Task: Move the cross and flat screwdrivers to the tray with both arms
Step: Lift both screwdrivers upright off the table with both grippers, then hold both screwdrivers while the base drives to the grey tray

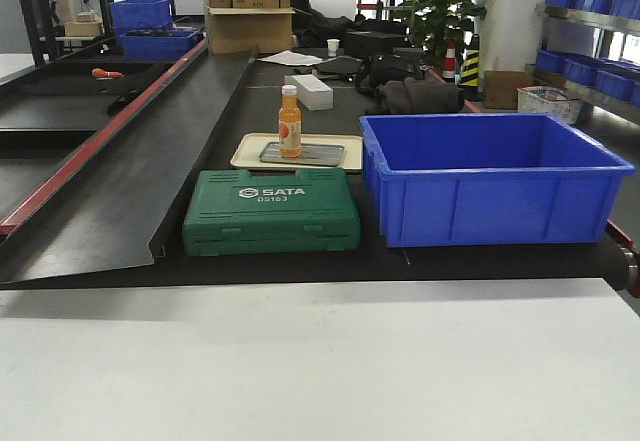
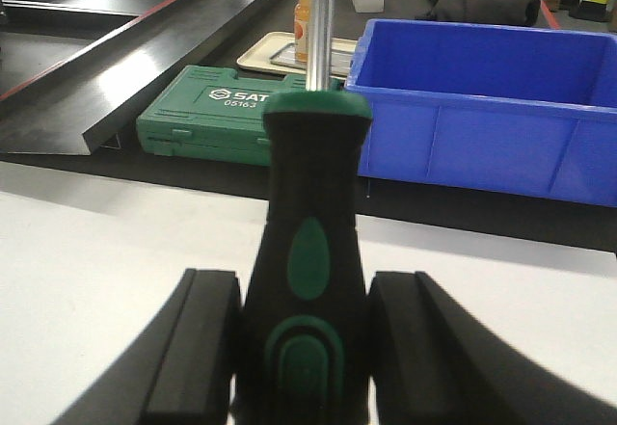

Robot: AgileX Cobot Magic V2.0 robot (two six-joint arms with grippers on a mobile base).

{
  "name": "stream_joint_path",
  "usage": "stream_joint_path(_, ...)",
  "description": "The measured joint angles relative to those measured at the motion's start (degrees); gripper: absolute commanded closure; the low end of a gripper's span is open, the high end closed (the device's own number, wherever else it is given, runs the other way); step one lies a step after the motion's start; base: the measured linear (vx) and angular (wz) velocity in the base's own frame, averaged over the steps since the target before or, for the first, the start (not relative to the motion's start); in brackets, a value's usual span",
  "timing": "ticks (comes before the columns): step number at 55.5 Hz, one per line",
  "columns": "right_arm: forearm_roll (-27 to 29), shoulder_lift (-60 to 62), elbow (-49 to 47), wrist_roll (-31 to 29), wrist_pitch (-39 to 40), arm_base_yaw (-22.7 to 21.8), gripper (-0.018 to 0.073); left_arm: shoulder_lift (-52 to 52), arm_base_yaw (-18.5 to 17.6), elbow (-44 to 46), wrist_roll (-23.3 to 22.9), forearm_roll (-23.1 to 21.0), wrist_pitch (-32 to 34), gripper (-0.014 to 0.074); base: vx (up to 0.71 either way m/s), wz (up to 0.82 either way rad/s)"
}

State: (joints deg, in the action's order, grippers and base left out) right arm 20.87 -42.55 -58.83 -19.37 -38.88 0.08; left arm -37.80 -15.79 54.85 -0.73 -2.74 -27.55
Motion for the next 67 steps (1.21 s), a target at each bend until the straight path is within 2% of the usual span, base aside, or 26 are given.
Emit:
stream_joint_path(42,0.0,-0.12,0.0,0.0,-0.16,0.0,0.0567,0.0,0.0,0.0,0.0,0.0,0.0,0.0594,-0.05,-0.02)
stream_joint_path(67,0.0,-0.12,0.0,0.0,-0.16,0.0,0.0567,0.0,0.0,0.0,0.0,0.06,0.0,0.0594,-0.25,-0.36)
